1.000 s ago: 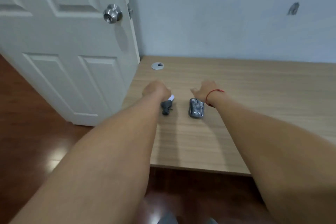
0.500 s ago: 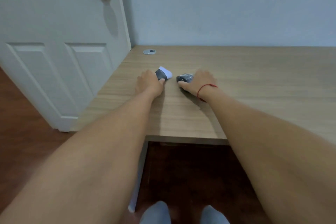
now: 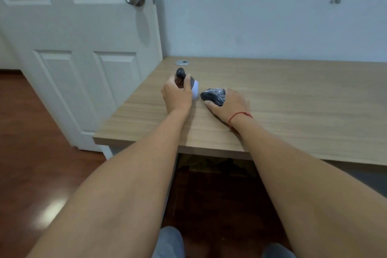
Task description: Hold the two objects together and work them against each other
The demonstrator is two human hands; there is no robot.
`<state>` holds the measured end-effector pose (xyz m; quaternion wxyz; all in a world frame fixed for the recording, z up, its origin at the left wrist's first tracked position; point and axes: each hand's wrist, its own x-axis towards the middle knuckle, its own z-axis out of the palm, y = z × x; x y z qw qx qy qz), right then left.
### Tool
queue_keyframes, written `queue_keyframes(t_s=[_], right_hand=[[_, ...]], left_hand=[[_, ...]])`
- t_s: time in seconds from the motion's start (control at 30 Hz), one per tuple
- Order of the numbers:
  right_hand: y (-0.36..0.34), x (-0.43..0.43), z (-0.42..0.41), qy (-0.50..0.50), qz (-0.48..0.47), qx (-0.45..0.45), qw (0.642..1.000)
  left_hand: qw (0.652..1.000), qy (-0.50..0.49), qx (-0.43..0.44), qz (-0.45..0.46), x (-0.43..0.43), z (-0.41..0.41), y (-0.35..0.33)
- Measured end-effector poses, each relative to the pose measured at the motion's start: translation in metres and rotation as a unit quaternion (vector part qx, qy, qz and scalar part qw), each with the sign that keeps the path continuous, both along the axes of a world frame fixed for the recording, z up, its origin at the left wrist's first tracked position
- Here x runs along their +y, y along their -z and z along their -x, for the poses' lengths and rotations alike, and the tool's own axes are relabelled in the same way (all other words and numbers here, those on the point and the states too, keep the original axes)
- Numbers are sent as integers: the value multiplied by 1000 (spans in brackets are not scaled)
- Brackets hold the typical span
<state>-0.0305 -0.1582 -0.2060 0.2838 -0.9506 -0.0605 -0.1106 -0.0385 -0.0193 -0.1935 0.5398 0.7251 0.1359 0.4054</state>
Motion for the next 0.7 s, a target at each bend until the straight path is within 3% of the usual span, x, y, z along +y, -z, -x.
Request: queue_keyframes(t_s=[0.1, 0.2, 0.3, 0.5, 0.63, 0.7], right_hand=[[1, 1, -3, 3, 1, -6, 1000], [1, 3, -5, 4, -5, -16, 1000], [1, 3, -3, 6, -15, -21, 1000], [-2, 2, 3, -5, -13, -11, 1000], [-3, 0, 4, 2, -42, -4, 999], [-4, -1, 3, -2, -49, 1, 999]], left_hand=[[999, 14, -35, 22, -14, -3, -4], [994, 54, -49, -78, -24, -6, -2], [988, 61, -10, -140, -22, -13, 4], [987, -17, 88, -131, -15, -15, 4], [994, 41, -3, -105, -18, -9, 2], [985, 83, -21, -147, -24, -6, 3]])
